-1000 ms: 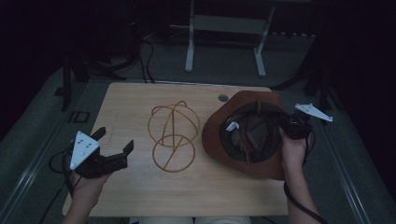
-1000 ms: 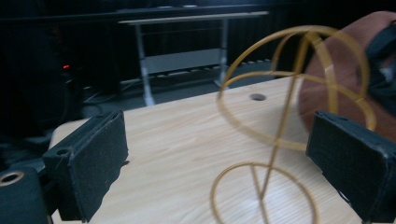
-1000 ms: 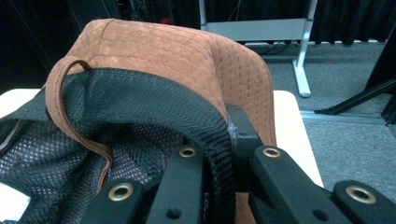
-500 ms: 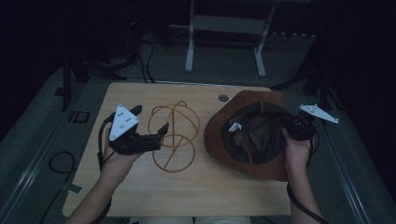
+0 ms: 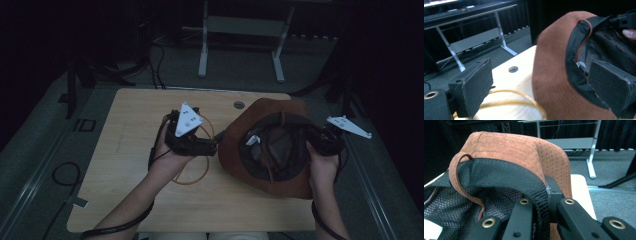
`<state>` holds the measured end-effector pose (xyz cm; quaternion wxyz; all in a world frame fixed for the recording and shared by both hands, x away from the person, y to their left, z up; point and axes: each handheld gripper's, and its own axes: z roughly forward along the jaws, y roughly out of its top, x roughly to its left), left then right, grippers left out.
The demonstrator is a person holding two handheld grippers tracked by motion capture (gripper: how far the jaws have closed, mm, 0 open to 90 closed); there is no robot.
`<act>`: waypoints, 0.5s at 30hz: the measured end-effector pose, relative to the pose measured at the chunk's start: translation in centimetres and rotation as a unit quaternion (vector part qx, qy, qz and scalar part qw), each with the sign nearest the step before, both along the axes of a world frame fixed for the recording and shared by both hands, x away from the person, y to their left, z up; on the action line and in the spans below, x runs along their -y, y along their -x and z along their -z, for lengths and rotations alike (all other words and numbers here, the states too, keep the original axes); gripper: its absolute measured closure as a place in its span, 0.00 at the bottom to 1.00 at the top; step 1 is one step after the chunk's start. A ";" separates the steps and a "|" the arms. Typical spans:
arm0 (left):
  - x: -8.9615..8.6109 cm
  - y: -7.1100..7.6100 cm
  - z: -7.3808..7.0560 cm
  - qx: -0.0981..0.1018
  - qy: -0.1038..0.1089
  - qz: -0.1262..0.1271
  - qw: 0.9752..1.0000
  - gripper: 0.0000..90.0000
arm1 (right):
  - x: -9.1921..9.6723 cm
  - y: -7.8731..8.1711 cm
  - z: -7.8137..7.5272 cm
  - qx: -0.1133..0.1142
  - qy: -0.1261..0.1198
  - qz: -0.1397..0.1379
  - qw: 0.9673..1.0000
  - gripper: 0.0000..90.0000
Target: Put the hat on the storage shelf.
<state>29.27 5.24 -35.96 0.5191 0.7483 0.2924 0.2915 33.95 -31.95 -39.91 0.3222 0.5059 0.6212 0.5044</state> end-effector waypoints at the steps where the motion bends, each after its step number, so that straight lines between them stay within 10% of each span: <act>1: 0.6 -0.1 0.0 0.000 -0.004 0.006 1.000 0.08 | -0.1 0.2 -0.1 0.002 -0.001 -0.002 1.000 0.95; 15: 8.5 -2.2 1.4 -0.024 -0.053 0.053 0.997 0.12 | -0.2 1.6 -0.3 0.012 0.001 -0.014 1.000 0.95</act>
